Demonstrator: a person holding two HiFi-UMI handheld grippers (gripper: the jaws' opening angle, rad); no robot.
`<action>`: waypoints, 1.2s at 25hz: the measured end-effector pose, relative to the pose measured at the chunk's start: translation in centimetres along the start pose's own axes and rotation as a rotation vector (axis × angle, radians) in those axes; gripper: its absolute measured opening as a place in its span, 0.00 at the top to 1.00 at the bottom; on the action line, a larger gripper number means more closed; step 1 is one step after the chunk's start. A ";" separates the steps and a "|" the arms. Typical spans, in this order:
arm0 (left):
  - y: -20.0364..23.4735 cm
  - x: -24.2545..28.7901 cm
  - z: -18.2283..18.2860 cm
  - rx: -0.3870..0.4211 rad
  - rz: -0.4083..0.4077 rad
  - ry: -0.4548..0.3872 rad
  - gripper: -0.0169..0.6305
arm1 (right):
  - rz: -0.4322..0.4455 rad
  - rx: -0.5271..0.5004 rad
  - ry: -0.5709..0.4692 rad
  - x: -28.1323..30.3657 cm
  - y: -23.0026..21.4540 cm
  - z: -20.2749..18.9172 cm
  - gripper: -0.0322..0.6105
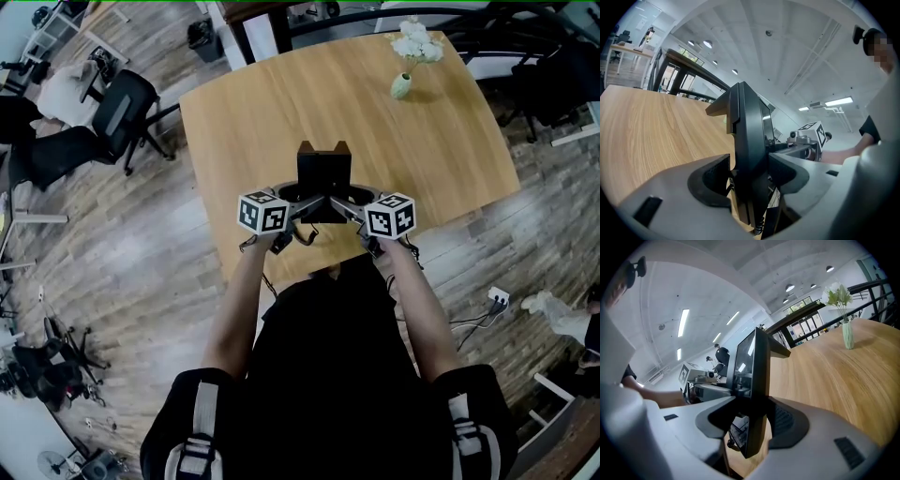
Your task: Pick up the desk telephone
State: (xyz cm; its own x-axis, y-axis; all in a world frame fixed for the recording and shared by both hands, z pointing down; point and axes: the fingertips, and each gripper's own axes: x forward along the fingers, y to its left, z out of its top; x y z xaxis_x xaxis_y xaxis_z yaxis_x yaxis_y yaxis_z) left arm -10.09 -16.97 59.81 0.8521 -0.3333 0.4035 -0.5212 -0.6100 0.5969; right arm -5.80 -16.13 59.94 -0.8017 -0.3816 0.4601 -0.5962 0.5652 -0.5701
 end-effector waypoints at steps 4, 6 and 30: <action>-0.8 -0.5 -0.3 0.012 -0.007 -0.003 0.58 | -0.008 0.005 -0.010 -0.5 0.9 -0.4 0.61; -1.0 -0.8 -0.3 0.012 -0.010 -0.007 0.58 | -0.012 0.006 -0.017 -0.7 1.2 -0.3 0.61; -3.6 -0.5 0.5 0.058 -0.028 0.001 0.58 | -0.025 -0.004 -0.062 -3.2 1.9 0.2 0.61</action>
State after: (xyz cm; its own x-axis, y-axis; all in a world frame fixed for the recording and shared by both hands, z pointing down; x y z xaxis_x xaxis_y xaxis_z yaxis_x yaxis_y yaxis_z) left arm -8.61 -15.00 57.08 0.8665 -0.3145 0.3876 -0.4931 -0.6599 0.5669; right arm -4.34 -13.98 57.30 -0.7878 -0.4402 0.4308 -0.6159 0.5577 -0.5564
